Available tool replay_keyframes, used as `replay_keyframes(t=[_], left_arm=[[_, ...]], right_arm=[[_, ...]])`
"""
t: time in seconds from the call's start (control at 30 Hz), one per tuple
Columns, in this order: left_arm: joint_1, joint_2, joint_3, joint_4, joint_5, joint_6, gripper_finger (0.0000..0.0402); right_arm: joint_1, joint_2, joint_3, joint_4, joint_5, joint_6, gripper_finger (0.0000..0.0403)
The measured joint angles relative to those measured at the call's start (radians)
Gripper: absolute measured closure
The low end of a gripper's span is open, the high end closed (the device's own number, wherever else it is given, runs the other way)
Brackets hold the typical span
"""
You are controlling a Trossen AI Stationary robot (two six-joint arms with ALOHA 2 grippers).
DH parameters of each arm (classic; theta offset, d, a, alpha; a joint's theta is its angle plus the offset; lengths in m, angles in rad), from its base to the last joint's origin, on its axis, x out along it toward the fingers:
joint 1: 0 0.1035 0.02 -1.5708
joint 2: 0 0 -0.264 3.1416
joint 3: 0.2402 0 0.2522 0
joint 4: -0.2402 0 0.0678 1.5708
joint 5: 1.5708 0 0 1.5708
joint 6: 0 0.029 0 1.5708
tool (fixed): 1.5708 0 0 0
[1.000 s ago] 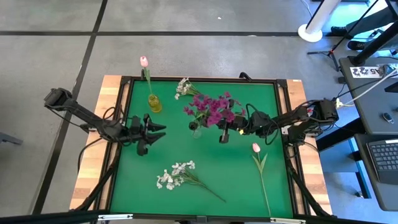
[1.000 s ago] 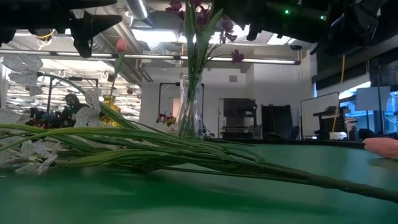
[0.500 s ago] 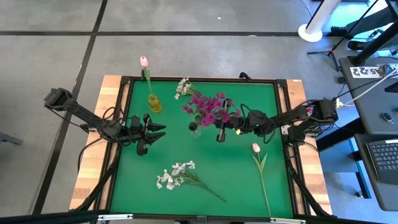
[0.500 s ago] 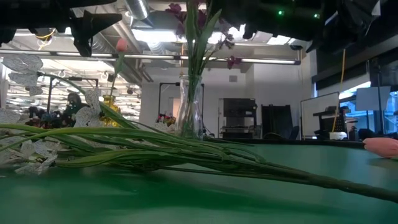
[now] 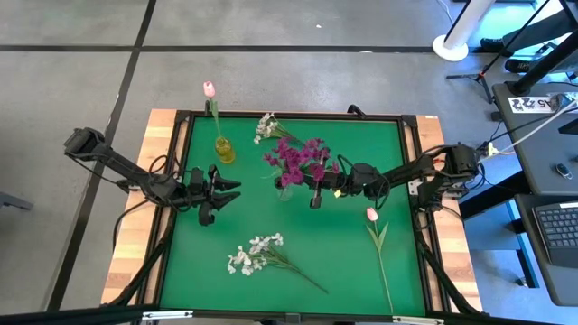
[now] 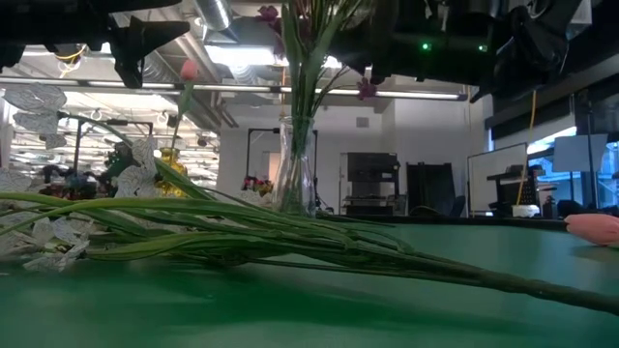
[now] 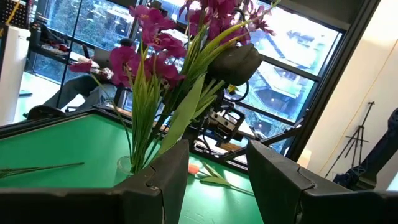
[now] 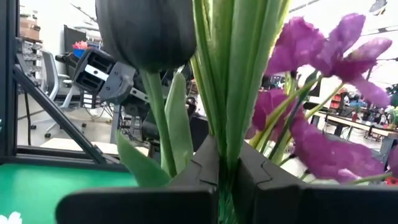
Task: Sort flowers into vase by color
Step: Put the violet flowers into the transparent vase
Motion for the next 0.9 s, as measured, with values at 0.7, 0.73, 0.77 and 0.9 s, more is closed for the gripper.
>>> replay_keyframes(t=[0.7, 0.73, 0.77, 0.9], left_arm=[[0.0, 0.0, 0.0, 0.0, 0.0, 0.0, 0.0244], [0.0, 0.0, 0.0, 0.0, 0.0, 0.0, 0.0244], [0.0, 0.0, 0.0, 0.0, 0.0, 0.0, 0.0244], [0.0, 0.0, 0.0, 0.0, 0.0, 0.0, 0.0244]], right_arm=[[0.002, 0.001, 0.0, -0.118, -0.002, 0.123, 0.0211], [0.002, -0.005, 0.0, -0.137, -0.012, 0.133, 0.0194], [0.002, -0.012, 0.0, -0.156, -0.022, 0.146, 0.0178], [0.003, -0.055, 0.0, -0.269, -0.045, 0.16, 0.0128]])
